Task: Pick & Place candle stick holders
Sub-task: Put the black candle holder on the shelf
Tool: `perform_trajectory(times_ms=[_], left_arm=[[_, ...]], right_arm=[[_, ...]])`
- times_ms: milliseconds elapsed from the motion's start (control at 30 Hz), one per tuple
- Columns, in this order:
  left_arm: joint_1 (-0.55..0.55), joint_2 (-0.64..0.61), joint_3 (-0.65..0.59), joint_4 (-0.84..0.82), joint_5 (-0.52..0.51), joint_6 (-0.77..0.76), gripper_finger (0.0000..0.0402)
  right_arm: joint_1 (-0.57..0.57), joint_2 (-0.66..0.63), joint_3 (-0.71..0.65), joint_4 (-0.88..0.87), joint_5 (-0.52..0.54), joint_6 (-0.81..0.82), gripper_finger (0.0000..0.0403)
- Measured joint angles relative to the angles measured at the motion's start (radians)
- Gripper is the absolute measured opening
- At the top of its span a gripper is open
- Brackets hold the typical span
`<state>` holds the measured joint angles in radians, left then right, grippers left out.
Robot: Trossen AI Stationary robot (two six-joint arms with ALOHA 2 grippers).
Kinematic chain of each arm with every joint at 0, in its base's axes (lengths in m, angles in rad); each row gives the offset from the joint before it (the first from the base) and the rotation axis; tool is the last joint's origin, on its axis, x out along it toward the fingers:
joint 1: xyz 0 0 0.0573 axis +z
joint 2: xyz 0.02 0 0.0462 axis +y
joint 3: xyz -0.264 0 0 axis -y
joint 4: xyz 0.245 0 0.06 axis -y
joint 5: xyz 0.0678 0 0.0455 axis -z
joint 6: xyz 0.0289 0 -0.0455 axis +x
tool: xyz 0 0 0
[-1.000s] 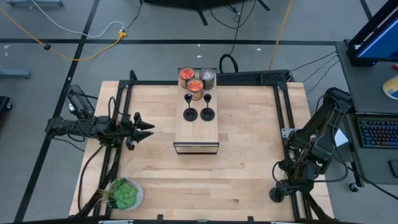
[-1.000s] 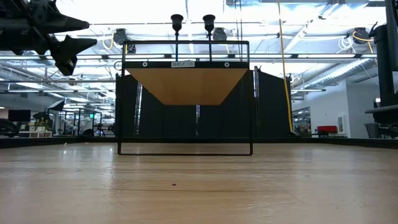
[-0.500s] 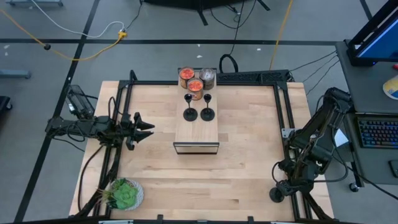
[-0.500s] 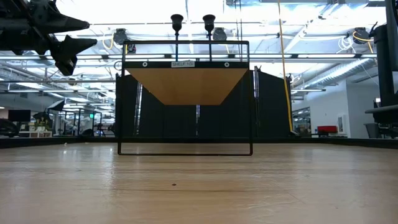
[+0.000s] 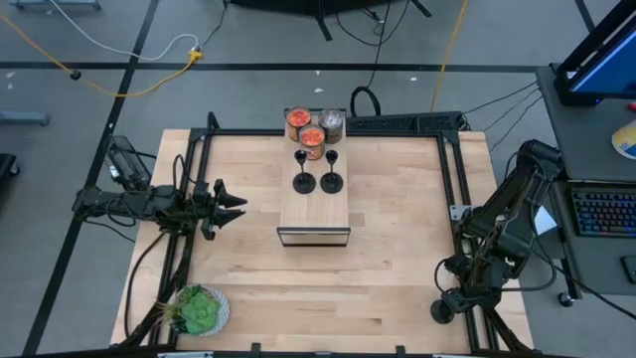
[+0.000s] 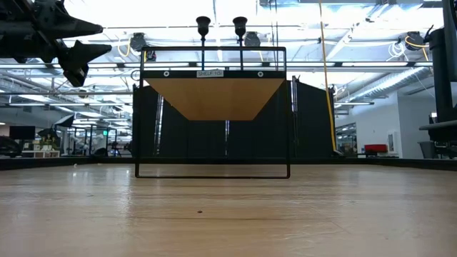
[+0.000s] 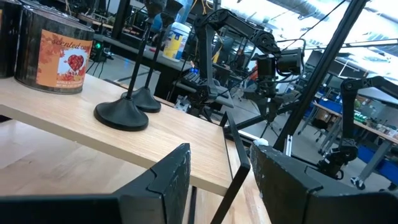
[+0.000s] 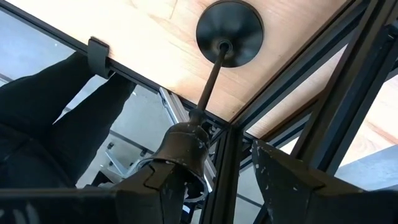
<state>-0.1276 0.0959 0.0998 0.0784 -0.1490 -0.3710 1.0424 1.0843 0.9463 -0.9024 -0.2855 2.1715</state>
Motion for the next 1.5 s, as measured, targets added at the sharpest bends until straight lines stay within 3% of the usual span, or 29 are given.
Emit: perform_trajectory(times_ms=[400, 800, 1100, 1500], left_arm=[[0.0, 0.0, 0.0, 0.0, 0.0, 0.002, 0.0175], [0.0, 0.0, 0.0, 0.0, -0.001, 0.004, 0.0175], [0.0, 0.0, 0.0, 0.0, -0.002, 0.003, 0.0175], [0.0, 0.0, 0.0, 0.0, -0.003, -0.004, 0.0175]], right_arm=[[0.0, 0.0, 0.0, 0.0, 0.0, -0.014, 0.0157], [0.0, -0.001, 0.001, -0.007, 0.056, -0.012, 0.0015], [-0.02, 0.0, 0.001, -0.029, 0.071, -0.023, 0.0011], [-0.122, -0.001, 0.001, -0.022, 0.055, -0.175, 0.001]])
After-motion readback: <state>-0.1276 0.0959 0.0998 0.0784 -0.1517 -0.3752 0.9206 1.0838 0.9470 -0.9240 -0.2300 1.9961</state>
